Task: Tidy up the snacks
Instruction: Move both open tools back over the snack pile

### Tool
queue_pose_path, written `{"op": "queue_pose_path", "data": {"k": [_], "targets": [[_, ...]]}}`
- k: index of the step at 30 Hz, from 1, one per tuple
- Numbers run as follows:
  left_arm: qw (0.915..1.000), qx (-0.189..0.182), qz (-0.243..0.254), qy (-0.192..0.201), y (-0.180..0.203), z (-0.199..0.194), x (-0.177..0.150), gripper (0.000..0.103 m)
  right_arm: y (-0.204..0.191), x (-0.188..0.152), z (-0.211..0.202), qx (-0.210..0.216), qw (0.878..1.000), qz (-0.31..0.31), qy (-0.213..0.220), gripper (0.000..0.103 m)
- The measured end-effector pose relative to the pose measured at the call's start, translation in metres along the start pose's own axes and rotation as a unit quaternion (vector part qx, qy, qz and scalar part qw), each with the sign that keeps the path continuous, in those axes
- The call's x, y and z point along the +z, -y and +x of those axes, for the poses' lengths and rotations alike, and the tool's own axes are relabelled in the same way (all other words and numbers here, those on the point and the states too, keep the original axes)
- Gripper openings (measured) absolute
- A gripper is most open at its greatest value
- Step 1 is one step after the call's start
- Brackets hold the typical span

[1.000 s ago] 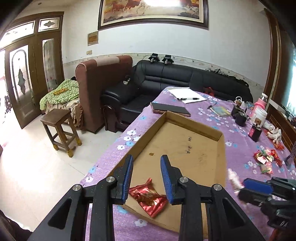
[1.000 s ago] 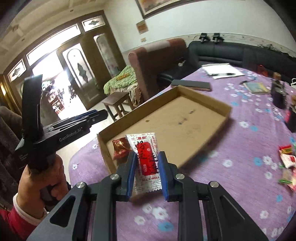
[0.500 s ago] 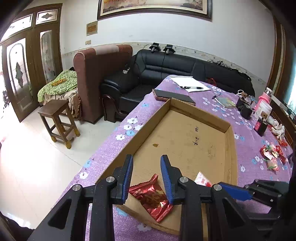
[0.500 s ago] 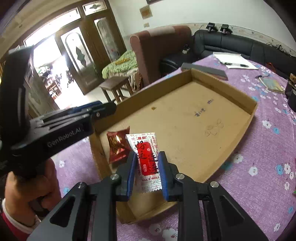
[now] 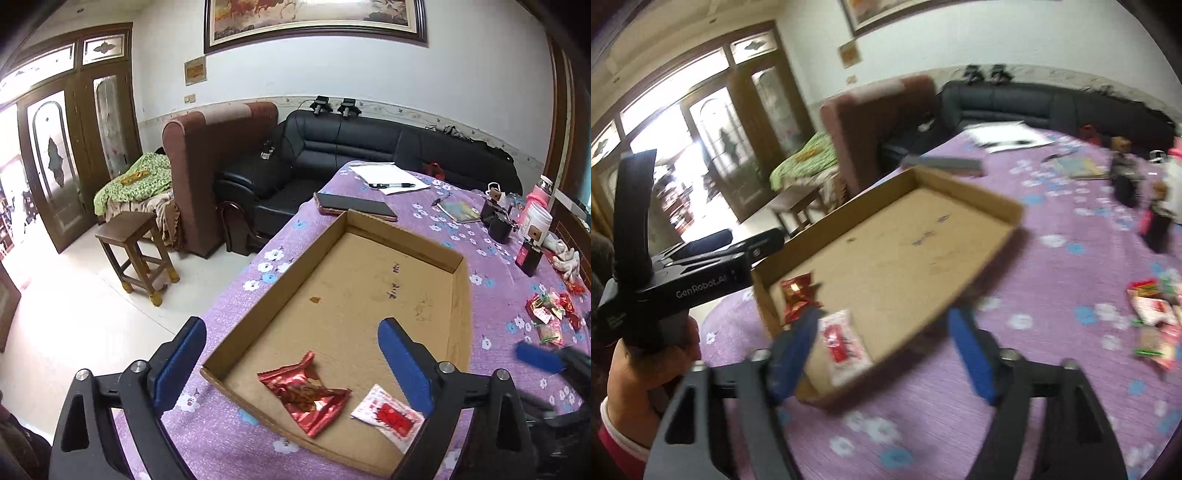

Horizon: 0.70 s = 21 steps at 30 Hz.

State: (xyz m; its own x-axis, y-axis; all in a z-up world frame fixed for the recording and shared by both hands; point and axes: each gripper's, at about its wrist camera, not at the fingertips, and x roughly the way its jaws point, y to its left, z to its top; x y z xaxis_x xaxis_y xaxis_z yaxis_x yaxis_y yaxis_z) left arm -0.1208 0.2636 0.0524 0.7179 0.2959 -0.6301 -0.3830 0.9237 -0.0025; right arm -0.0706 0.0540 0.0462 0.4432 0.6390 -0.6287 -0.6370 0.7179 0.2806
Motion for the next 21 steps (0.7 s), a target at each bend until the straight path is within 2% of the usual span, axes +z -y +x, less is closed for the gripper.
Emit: {"op": "queue_pose_path", "data": {"k": [4, 6, 10, 14, 21], "targets": [[0.9999, -0.006, 0.011, 0.006, 0.023, -0.013, 0.003, 0.101, 0.03, -0.009, -0.042, -0.029, 0.999, 0.02, 0.025, 0.094], [0.9995, -0.017, 0.025, 0.012, 0.039, -0.02, 0.003, 0.102, 0.047, -0.016, -0.059, -0.048, 0.998, 0.033, 0.032, 0.096], [0.9971, -0.041, 0.062, 0.017, 0.08, -0.031, 0.001, 0.102, 0.084, -0.035, -0.092, -0.082, 0.994, 0.064, 0.039, 0.096], [0.9928, -0.078, 0.091, 0.004, 0.125, -0.032, -0.007, 0.102, 0.119, -0.054, -0.116, -0.118, 0.988, 0.086, 0.042, 0.096], [0.9841, -0.114, 0.135, -0.016, 0.191, -0.032, -0.021, 0.102, 0.17, -0.081, -0.148, -0.157, 0.979, 0.122, 0.044, 0.096]]}}
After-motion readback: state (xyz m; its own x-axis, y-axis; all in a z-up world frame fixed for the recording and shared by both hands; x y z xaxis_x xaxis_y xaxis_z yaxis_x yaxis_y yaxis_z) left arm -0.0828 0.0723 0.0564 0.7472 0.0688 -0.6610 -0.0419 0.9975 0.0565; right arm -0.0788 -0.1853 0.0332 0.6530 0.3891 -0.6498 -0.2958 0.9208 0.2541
